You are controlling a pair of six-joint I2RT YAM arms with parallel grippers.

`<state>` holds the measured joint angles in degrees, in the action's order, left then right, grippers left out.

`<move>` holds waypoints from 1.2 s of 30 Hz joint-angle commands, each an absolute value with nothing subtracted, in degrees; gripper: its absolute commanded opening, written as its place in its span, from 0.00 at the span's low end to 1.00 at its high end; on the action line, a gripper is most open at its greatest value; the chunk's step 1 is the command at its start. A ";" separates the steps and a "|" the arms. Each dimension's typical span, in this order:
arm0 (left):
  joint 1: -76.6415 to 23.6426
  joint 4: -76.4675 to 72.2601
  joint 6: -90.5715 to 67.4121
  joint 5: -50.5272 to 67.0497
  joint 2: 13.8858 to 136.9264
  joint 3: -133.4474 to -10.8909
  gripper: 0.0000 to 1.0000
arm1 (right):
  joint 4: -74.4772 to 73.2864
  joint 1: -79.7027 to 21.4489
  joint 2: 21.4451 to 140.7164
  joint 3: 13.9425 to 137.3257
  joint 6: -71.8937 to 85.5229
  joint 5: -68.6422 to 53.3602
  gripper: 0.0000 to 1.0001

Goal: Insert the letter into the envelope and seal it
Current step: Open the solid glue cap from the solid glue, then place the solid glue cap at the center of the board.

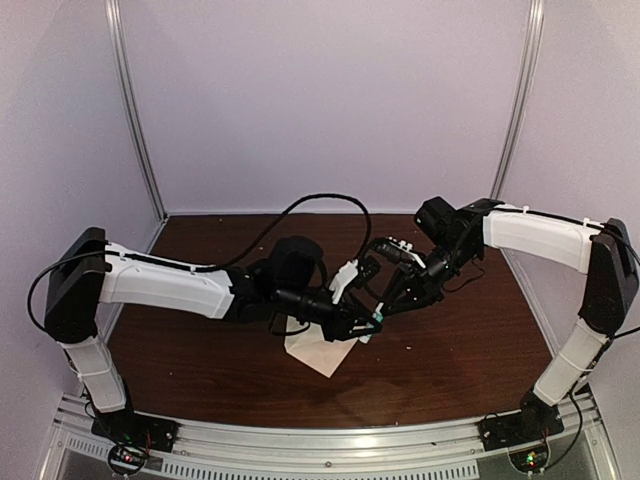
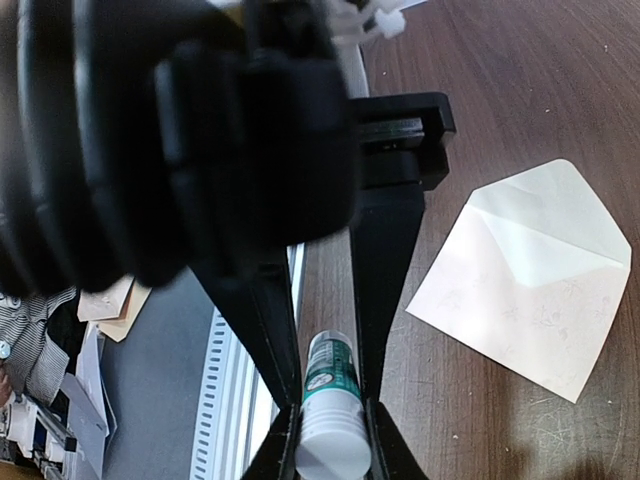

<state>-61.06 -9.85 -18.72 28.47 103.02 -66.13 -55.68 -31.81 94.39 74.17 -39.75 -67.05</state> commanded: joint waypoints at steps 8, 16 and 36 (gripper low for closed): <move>-60.64 -14.66 -17.61 32.81 104.03 -67.86 0.04 | -56.64 -32.12 93.28 73.79 -42.04 -66.70 0.04; -59.59 -12.74 -14.44 37.08 104.53 -67.06 0.00 | -80.15 -26.03 92.77 93.04 -65.50 -58.84 0.02; -57.71 -9.74 -12.88 27.96 98.80 -63.30 0.00 | -39.82 -17.05 90.06 62.92 -36.32 -31.27 0.05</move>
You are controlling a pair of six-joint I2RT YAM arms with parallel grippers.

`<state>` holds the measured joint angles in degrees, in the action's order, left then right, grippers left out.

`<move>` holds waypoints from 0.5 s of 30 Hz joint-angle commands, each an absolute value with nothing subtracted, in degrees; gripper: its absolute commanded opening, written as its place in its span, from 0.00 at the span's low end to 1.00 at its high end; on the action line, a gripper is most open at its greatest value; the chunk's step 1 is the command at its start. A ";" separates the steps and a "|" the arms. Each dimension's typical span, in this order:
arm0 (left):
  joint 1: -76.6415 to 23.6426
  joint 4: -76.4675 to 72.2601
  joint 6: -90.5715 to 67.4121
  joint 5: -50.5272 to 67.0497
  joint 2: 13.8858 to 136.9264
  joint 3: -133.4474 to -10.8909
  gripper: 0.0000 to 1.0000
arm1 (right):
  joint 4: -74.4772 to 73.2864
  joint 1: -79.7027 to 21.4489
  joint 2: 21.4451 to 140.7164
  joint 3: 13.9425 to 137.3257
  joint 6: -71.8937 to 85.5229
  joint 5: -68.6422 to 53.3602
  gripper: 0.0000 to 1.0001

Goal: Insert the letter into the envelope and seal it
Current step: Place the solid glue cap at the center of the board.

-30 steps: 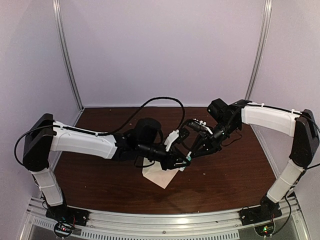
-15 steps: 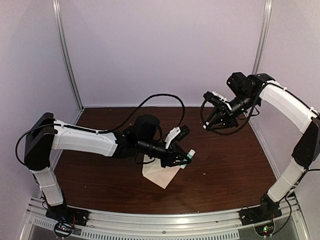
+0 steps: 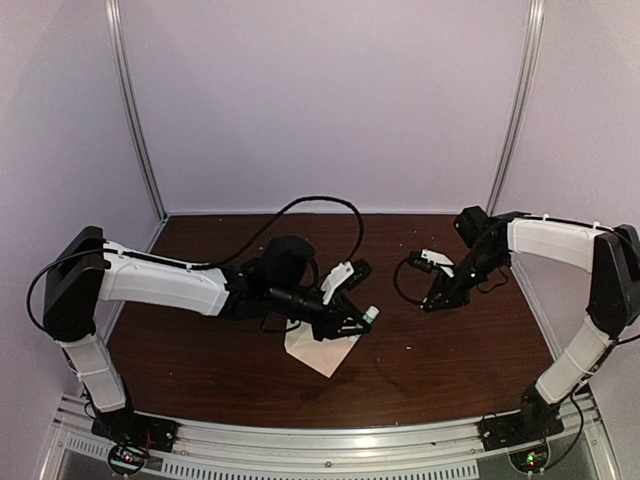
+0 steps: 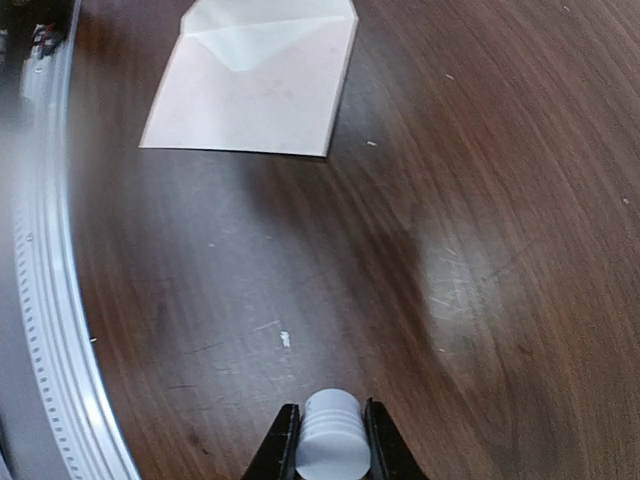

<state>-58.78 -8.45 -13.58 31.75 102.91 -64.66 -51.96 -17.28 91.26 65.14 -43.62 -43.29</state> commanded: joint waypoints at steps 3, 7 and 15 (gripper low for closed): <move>-57.38 -10.65 -13.26 25.50 97.00 -62.17 0.00 | -35.19 -17.05 91.37 60.61 -34.62 -25.93 0.05; -57.30 -11.76 -13.57 21.61 94.59 -61.03 0.00 | -33.08 -17.05 95.70 59.81 -33.83 -23.03 0.05; -57.22 -13.77 -13.37 19.37 91.47 -59.51 0.00 | -30.73 -17.06 100.61 59.68 -31.55 -19.58 0.08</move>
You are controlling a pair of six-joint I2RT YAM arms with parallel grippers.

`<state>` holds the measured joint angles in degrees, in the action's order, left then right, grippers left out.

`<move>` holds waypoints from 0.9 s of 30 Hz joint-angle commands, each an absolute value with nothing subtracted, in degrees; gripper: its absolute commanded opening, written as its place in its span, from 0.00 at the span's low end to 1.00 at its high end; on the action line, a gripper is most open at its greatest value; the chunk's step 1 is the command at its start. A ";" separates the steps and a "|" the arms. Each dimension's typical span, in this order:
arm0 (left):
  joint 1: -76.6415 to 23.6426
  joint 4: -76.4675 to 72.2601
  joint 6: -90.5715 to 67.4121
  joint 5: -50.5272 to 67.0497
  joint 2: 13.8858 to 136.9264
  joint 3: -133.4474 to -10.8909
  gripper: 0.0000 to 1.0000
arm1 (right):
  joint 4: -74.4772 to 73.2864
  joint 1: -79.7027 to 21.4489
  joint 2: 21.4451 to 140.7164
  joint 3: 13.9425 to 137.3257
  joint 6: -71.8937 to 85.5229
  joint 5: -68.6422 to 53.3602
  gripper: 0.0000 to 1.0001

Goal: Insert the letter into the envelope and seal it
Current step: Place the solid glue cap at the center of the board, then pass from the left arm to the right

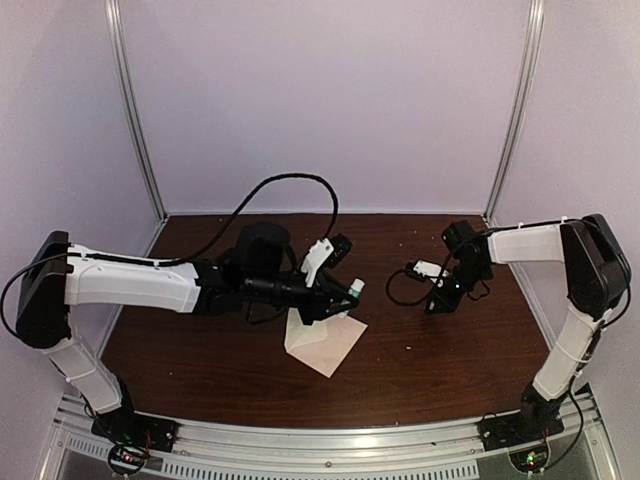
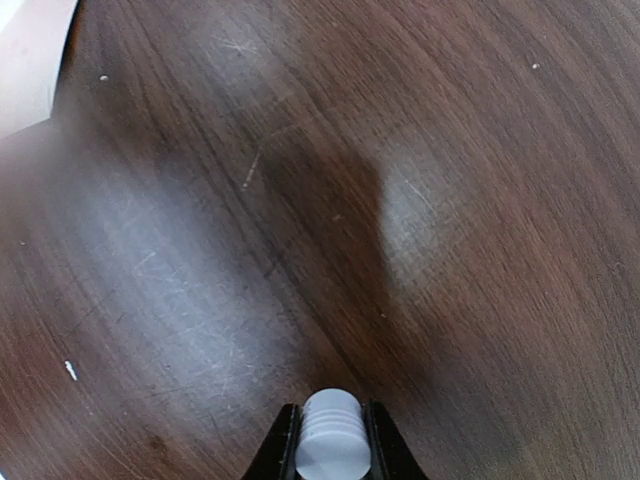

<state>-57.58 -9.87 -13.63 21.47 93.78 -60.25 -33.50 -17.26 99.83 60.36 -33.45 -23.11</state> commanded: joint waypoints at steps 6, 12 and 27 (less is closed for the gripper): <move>-57.06 -13.59 -13.05 19.16 91.17 -59.49 0.00 | -30.94 -17.05 102.05 59.77 -30.60 -19.53 0.25; -57.02 -13.11 -13.08 19.34 91.21 -60.53 0.01 | -33.18 -17.05 97.55 61.03 -29.92 -20.95 0.40; -56.40 -27.16 -20.30 9.63 91.86 -65.12 0.01 | -35.48 -18.01 79.13 70.51 -24.77 -45.77 0.49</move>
